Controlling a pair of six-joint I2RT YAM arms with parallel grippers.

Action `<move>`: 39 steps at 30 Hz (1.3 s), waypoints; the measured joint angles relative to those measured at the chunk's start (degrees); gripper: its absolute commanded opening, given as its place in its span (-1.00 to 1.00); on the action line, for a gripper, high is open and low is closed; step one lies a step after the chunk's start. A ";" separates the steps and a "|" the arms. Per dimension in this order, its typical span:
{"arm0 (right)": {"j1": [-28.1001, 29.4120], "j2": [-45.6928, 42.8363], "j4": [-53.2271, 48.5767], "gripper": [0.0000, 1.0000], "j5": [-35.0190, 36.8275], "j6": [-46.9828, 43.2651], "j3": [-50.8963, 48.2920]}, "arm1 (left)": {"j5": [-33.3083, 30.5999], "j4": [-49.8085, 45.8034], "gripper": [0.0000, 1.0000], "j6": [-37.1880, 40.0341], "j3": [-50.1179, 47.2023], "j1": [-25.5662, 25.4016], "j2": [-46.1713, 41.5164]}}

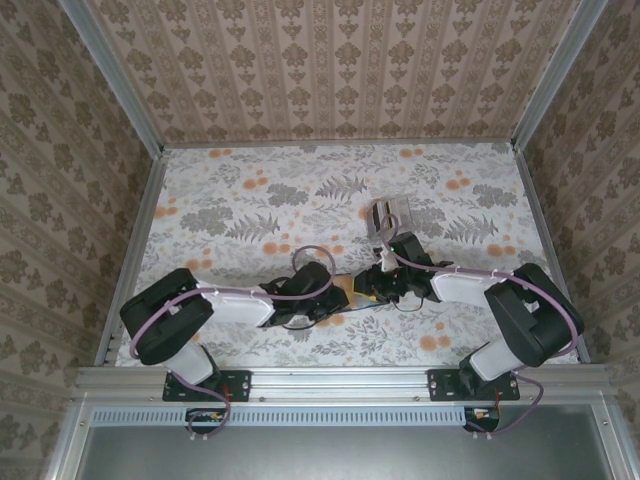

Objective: Put the credit cards into the card holder

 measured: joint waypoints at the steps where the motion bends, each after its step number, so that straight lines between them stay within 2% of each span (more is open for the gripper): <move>1: 0.24 -0.39 -1.25 -0.42 1.03 -0.46 0.11 | -0.63 -2.16 -0.57 0.70 -0.13 0.37 -1.73; 5: 1.14 -1.14 -5.38 -0.47 3.72 -2.29 0.68 | -3.37 -9.70 -0.54 4.24 0.02 1.53 -9.94; 11: 3.15 -0.55 -12.20 -0.71 7.93 -4.79 4.02 | -6.47 -18.03 -0.53 8.09 -1.20 6.16 -20.98; 16: 4.61 -0.52 -17.07 -0.61 10.93 -7.21 7.19 | -7.28 -23.21 -0.52 10.45 -4.59 10.36 -26.43; 21: 6.86 1.27 -20.28 -0.54 11.98 -9.09 10.54 | -5.44 -25.51 -0.50 13.57 -5.33 13.57 -26.95; 27: 9.88 5.09 -25.09 -0.56 16.13 -10.16 13.46 | -2.45 -25.97 -0.49 16.72 -5.33 14.32 -25.51; 35: 13.25 5.22 -31.85 -0.75 24.04 -11.26 17.86 | -0.02 -25.92 -0.48 18.78 -5.33 15.43 -24.28; 38: 14.97 5.70 -34.67 -0.71 27.30 -11.91 20.24 | 0.35 -25.86 -0.45 19.06 -5.33 15.82 -24.28; 39: 15.61 5.95 -35.30 -0.61 28.22 -12.11 21.00 | 0.52 -25.79 -0.45 19.10 -5.33 16.06 -24.28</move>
